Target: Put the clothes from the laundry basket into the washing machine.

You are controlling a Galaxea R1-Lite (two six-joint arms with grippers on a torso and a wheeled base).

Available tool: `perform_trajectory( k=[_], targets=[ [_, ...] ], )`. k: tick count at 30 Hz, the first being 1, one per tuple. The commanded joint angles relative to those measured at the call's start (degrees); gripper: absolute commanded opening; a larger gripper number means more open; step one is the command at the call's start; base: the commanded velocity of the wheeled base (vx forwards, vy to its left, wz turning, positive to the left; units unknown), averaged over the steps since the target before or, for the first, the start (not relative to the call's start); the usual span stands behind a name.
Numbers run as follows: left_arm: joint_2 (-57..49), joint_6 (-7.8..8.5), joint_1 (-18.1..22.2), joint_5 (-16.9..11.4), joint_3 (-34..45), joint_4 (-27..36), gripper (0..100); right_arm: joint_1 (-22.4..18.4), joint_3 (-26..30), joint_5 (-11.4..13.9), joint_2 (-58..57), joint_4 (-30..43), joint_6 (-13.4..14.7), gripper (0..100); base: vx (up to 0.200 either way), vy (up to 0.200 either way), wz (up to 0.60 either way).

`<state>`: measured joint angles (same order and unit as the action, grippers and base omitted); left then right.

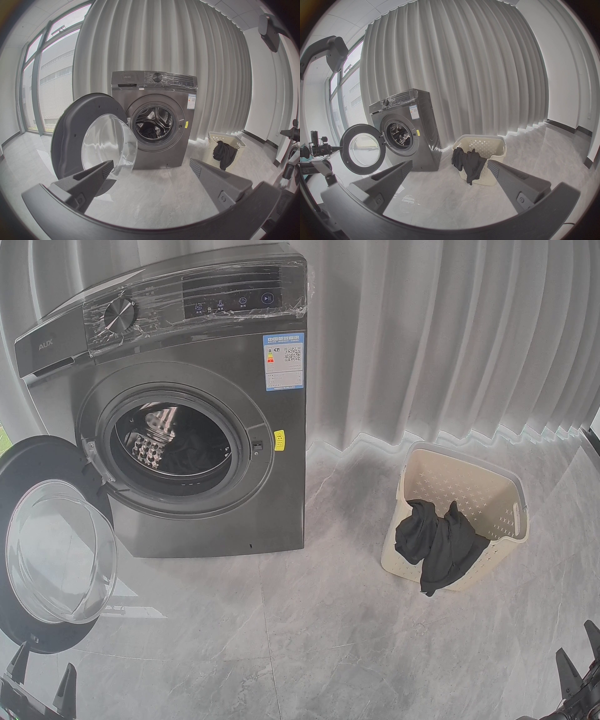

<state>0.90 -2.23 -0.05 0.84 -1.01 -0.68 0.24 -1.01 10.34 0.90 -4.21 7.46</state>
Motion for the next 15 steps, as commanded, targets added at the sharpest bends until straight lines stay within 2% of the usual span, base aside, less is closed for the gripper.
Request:
perform_trajectory(
  k=[1,4,15],
  targets=[
    [-0.81,-0.05,-0.04,0.04,1.01,-0.02,100,0.02,1.01,0.03,-0.29,-0.01,0.01,100,0.200,0.000,0.00],
    [-0.81,-0.05,-0.04,-0.05,0.92,-0.02,100,0.02,1.01,0.03,-0.29,-0.01,0.01,100,0.200,0.000,0.00],
    [-0.81,0.03,-0.04,-0.14,0.92,0.07,100,0.02,1.01,0.03,-0.29,-0.01,-0.08,100,0.000,0.000,0.00]
  ],
)
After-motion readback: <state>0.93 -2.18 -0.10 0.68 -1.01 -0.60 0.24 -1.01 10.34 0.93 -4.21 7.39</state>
